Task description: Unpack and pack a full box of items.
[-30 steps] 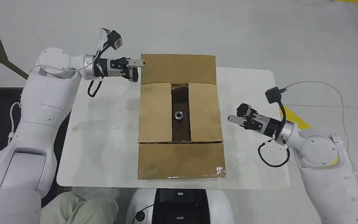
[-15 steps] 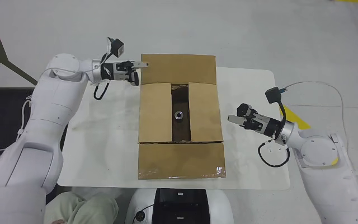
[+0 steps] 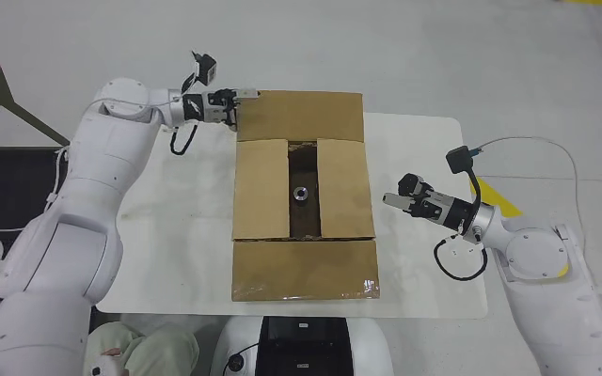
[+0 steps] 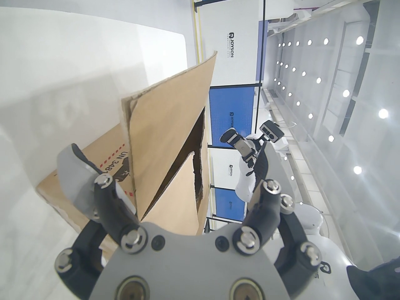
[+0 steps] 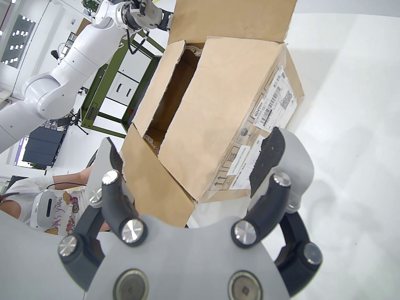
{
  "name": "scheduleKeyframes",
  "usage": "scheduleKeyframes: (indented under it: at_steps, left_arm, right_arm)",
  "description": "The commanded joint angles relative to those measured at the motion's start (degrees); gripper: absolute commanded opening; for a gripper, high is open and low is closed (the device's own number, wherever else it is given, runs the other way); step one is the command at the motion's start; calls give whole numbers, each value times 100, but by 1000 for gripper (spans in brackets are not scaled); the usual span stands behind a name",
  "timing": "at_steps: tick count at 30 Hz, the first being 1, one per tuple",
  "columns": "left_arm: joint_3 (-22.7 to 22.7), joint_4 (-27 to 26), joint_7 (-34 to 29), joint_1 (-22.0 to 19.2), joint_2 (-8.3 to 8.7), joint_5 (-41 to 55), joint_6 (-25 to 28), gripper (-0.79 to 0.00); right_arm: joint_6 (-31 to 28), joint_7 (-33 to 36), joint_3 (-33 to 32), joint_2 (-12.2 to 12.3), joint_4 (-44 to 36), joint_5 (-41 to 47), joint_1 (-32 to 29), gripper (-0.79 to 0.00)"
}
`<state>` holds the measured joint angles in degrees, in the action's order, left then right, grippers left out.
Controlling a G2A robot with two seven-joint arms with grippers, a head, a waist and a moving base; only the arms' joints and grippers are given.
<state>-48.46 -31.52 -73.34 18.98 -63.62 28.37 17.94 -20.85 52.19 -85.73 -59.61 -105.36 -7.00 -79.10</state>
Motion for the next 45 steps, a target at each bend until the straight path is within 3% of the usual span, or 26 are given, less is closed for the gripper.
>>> scheduleKeyframes:
  at_steps: [1,10,21,27,34,45]
  left_arm:
    - [0,151,-34,-55,-54,117,4,0]
    - [-201,777,-404,-248,-257,932,-45,0]
    - [-588,1052,-1259,-362,-297,1701,41,0]
    - [-768,592,-1434,-268,-216,1786,-133,0]
    - [-927,-86,-1466,120,-85,2088,-166,0]
    - [-768,-1114,-1466,735,255,2607,-541,0]
  right_arm:
    - [0,0,0,0,0,0,0,0]
    - [0,0,0,0,0,0,0,0]
    - [0,0,0,0,0,0,0,0]
    - [0,0,0,0,0,0,0,0]
    - [0,0,0,0,0,0,0,0]
    - [0,0,0,0,0,0,0,0]
